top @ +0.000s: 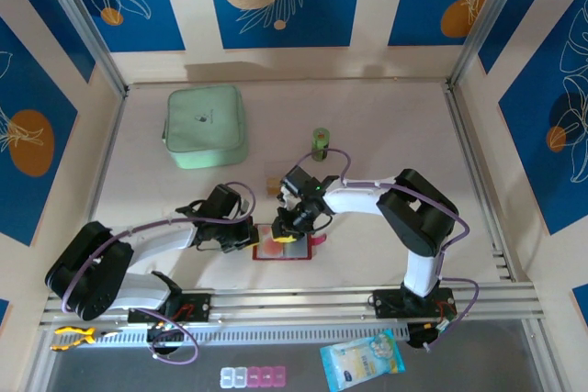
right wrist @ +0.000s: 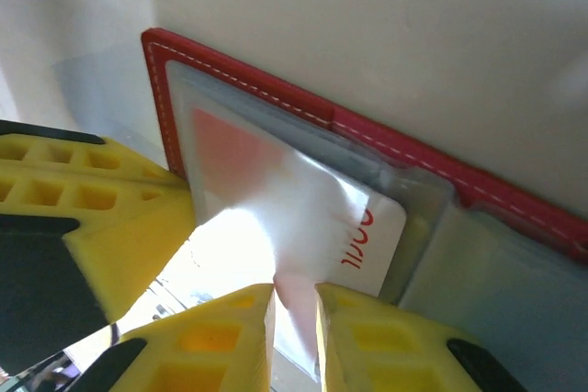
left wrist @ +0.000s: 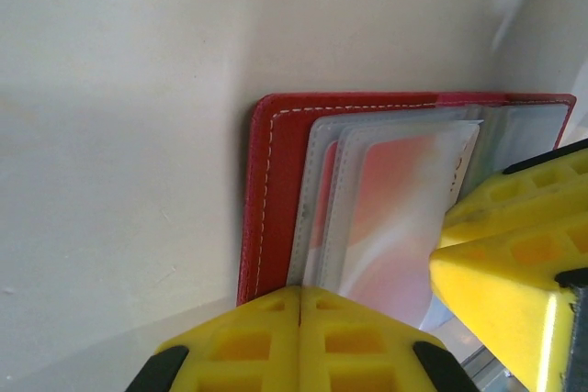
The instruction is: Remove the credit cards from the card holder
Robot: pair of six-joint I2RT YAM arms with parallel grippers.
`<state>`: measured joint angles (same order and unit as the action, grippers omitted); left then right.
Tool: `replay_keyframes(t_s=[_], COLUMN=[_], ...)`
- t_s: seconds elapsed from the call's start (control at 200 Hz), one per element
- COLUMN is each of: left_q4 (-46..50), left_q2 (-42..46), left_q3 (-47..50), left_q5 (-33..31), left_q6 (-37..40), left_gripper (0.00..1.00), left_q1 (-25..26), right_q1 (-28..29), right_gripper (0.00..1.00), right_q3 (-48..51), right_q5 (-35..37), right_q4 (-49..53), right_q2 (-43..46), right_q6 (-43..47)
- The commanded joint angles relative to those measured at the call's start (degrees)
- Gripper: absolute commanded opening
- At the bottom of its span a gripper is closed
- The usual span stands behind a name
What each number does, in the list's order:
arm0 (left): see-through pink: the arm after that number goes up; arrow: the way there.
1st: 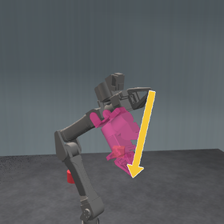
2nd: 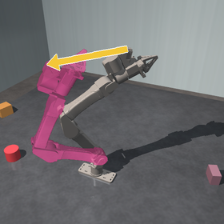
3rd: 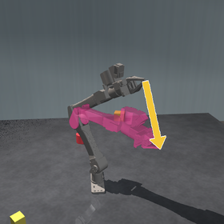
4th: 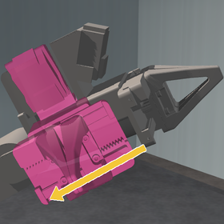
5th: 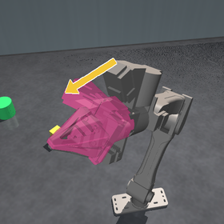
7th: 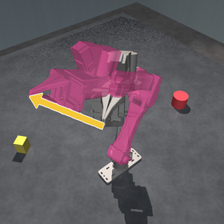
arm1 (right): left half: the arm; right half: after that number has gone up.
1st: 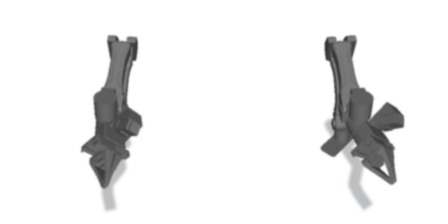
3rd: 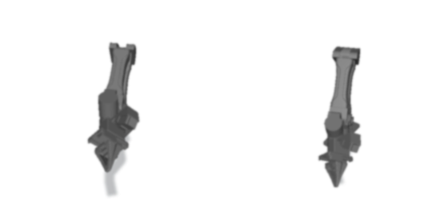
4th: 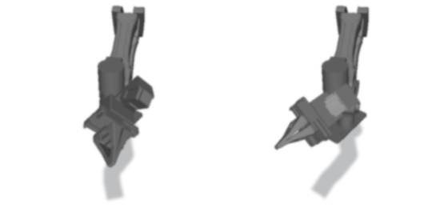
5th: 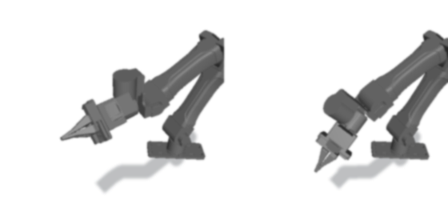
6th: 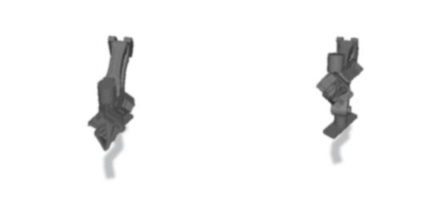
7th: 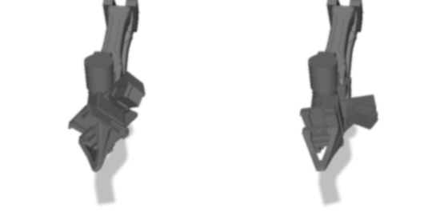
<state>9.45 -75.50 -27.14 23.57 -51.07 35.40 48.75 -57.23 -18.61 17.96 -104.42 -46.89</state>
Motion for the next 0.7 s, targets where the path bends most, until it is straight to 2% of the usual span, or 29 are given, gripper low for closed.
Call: replay_keyframes(t_s=[0.0, 0.38, 0.695], left_q4=[3.8, 6.0, 7.1], left_q2=[-0.3, 1.7, 3.7], left_q3=[1.1, 1.0, -0.8], left_q5=[-1.5, -1.8, -1.9], left_q6=[0.2, 0.1, 0.2], left_gripper=[0.0, 0.0, 0.0], left_q1=[-0.5, -0.4, -0.4], right_q1=[0.6, 1.1, 1.0], right_gripper=[0.22, 0.22, 0.22], right_q3=[-1.3, -2.2, -0.7], right_q5=[5.8, 6.4, 5.7], right_q4=[7.5, 9.1, 6.6], right_q2=[-0.9, 0.6, 4.6], right_q6=[2.0, 2.7, 2.2])
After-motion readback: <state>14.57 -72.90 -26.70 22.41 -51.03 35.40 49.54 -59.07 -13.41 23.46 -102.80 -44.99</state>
